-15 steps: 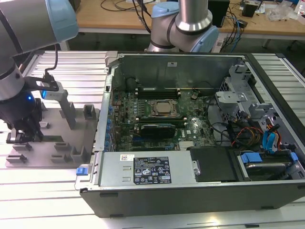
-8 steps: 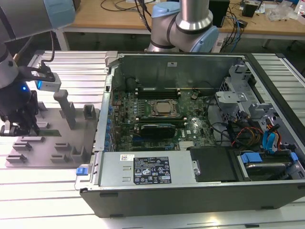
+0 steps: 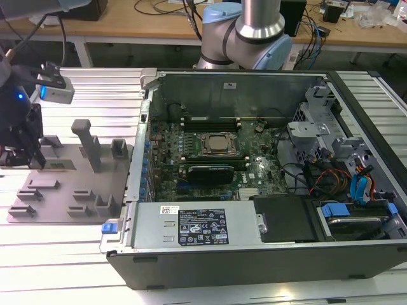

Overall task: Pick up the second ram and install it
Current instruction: 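Pick up the second ram and move it above second insertion slot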

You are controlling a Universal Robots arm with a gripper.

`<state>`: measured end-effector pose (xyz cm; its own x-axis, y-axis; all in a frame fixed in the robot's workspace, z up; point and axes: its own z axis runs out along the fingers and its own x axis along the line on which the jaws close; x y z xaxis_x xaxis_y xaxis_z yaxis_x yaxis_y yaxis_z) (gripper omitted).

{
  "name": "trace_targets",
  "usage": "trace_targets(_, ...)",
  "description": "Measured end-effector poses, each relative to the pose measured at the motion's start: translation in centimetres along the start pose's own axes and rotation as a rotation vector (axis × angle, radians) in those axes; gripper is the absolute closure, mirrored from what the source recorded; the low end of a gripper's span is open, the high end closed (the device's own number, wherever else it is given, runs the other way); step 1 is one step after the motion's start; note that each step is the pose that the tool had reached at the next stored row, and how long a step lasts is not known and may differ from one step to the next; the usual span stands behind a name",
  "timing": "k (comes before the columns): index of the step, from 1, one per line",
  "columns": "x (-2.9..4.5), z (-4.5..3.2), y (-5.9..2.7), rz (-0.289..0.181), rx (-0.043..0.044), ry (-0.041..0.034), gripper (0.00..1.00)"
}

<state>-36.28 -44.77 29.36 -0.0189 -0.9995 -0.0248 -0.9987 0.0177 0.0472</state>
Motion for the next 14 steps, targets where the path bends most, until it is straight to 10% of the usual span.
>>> trace_targets(14,-0.17,-3.01,0.14,0.000,0.0001,0.0000,0.89)
